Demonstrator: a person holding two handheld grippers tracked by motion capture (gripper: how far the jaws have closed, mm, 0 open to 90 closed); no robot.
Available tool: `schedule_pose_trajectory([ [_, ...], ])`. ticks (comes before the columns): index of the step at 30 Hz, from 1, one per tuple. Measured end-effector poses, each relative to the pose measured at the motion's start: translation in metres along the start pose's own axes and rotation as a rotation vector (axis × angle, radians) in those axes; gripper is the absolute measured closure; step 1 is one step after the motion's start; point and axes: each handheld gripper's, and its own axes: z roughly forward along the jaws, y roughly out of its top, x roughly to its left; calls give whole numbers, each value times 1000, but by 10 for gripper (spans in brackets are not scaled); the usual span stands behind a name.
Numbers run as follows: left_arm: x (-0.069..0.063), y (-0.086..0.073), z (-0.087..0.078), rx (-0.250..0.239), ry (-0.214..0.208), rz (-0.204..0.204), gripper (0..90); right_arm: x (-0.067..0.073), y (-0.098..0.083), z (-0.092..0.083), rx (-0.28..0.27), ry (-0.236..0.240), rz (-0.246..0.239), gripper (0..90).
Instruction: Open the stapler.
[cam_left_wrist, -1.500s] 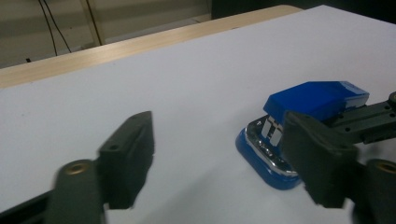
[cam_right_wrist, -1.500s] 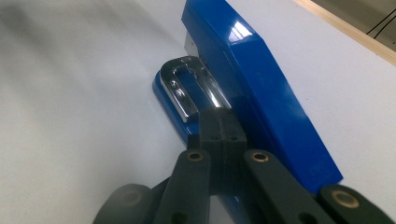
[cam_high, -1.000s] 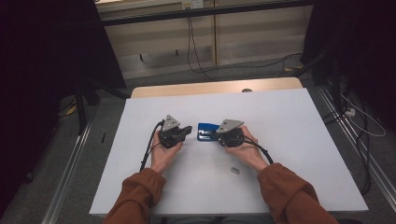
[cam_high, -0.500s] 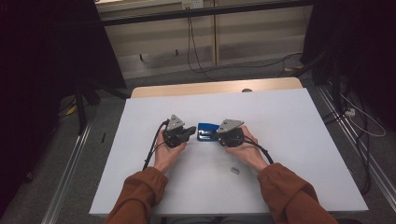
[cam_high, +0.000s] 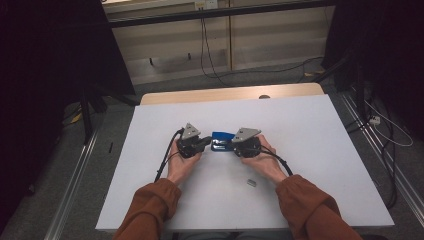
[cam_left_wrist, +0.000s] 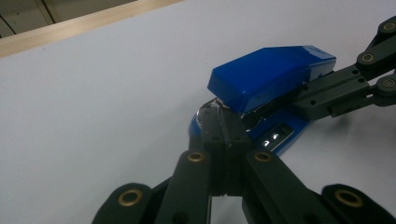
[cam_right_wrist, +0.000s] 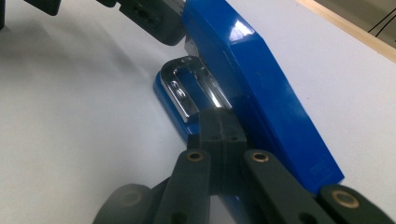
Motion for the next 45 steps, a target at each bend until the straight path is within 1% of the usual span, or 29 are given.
schedule_pose_trajectory([
  [1,0,0,1,-3,4,7,900,0,0,0,0,0,1,900],
  [4,1,0,2,-6,-1,-4,900,0,0,0,1,0,1,900],
  [6,1,0,2,-18,-5,-18,900,0,0,0,1,0,0,900],
  [7,1,2,1,-36,-13,-21,900,0,0,0,2,-1,1,900],
  [9,1,2,0,-45,-18,-25,900,0,0,0,3,-2,1,900],
  [10,1,3,0,-46,-21,-27,900,0,0,0,4,-3,1,900],
  [12,0,3,0,-37,-8,-22,900,1,1,0,6,-3,-1,900],
  [13,1,2,1,-35,-11,-21,900,0,1,0,7,-4,-6,900],
  [16,1,2,1,-36,-11,-22,900,0,1,0,6,-2,-2,900],
  [17,1,2,1,-49,-17,-31,900,0,1,0,6,-2,-1,900],
  [23,0,4,0,-54,-17,-32,900,2,2,2,3,-1,-5,900],
  [24,0,4,0,-54,-17,-32,900,2,2,2,3,1,-5,900],
  [25,1,4,-1,-59,-12,-22,900,3,2,2,2,0,-7,900],
  [26,0,4,-1,-64,-15,-29,900,3,2,2,2,-2,-8,900],
  [28,0,5,-1,-65,-18,-26,900,2,2,2,2,1,-4,900],
  [29,0,6,-1,-74,-20,-28,900,2,2,2,3,1,-6,900],
  [33,0,7,-2,-76,-15,-24,900,2,2,2,3,1,-6,900],
  [35,0,7,-2,-82,-16,-29,900,2,2,2,2,0,-7,900],
  [36,0,7,-2,-85,-22,-43,900,3,2,2,1,1,-5,900],
  [40,1,8,-2,-91,-23,-38,900,3,2,2,2,-1,-7,900],
  [45,-1,11,-2,-106,-31,-47,900,3,2,2,0,-1,-6,900],
])
